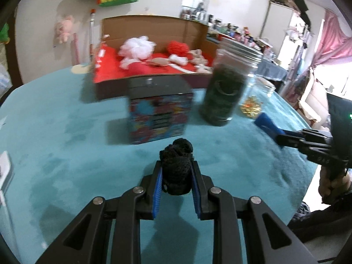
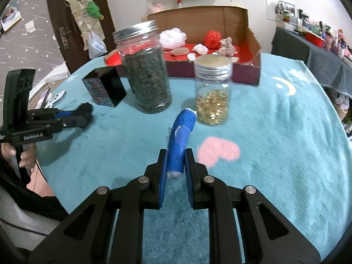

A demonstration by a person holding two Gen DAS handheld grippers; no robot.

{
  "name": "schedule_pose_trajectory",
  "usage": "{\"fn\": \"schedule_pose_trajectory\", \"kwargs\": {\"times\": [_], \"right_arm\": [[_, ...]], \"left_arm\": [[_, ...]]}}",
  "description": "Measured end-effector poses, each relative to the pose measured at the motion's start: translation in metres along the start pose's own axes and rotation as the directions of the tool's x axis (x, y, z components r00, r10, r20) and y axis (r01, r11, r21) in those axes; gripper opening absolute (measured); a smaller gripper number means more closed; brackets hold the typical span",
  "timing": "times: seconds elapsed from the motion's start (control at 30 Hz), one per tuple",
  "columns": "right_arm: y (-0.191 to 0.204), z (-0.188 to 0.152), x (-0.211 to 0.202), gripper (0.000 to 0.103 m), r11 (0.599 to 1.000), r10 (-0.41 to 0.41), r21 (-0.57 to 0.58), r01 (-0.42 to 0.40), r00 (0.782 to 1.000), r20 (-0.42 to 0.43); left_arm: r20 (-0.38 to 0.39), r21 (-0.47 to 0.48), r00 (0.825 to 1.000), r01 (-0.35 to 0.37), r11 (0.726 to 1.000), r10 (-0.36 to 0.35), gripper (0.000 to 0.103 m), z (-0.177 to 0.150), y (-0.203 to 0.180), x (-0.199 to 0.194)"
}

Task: Organize soft objects
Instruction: 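Lift and carry the black ball and blue roll with both tools into the box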

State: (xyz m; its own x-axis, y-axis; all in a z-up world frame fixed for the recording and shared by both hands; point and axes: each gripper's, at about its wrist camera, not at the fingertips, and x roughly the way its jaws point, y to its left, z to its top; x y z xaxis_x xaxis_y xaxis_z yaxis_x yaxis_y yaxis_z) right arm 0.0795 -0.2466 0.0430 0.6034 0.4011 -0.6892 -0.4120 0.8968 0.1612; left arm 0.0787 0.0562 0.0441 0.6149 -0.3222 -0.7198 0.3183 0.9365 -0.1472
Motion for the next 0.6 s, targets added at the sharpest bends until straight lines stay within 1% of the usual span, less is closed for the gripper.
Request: {"fn": "schedule_pose_trajectory", "kwargs": {"times": [0.17, 0.27, 0.4, 0.53, 0.6], "right_arm": [[-0.012, -0.002, -0.002, 0.015, 1.0, -0.019, 0.016, 0.019, 1.0, -0.015], [-0.02, -0.004, -0.004, 0.015, 0.999, -0.033, 0.014, 0.033, 0.999, -0.02], [-0.032, -0.004, -0.005, 0.015, 0.998, -0.059, 0.012, 0.059, 0.998, -0.024], [-0.041, -0.001, -0.005, 0.015, 0.997, -0.073, 0.004, 0.073, 0.997, -0.024], [-0.047, 0.002, -0.003, 0.015, 0.998, -0.068, -0.001, 0.068, 0.997, -0.024]], "left_arm": [[0.006, -0.022, 0.998, -0.07, 0.997, 0.07, 0.025, 0.002, 0.027, -0.008], [0.006, -0.009, 0.995, -0.097, 0.995, 0.097, 0.025, 0.006, 0.04, -0.008], [0.012, 0.026, 0.996, -0.092, 0.995, 0.092, 0.025, 0.014, 0.05, -0.004], [0.021, 0.087, 0.996, -0.091, 0.992, 0.09, 0.025, 0.025, 0.056, 0.004], [0.022, 0.111, 0.996, -0.087, 0.99, 0.085, 0.025, 0.031, 0.057, 0.008]]}}
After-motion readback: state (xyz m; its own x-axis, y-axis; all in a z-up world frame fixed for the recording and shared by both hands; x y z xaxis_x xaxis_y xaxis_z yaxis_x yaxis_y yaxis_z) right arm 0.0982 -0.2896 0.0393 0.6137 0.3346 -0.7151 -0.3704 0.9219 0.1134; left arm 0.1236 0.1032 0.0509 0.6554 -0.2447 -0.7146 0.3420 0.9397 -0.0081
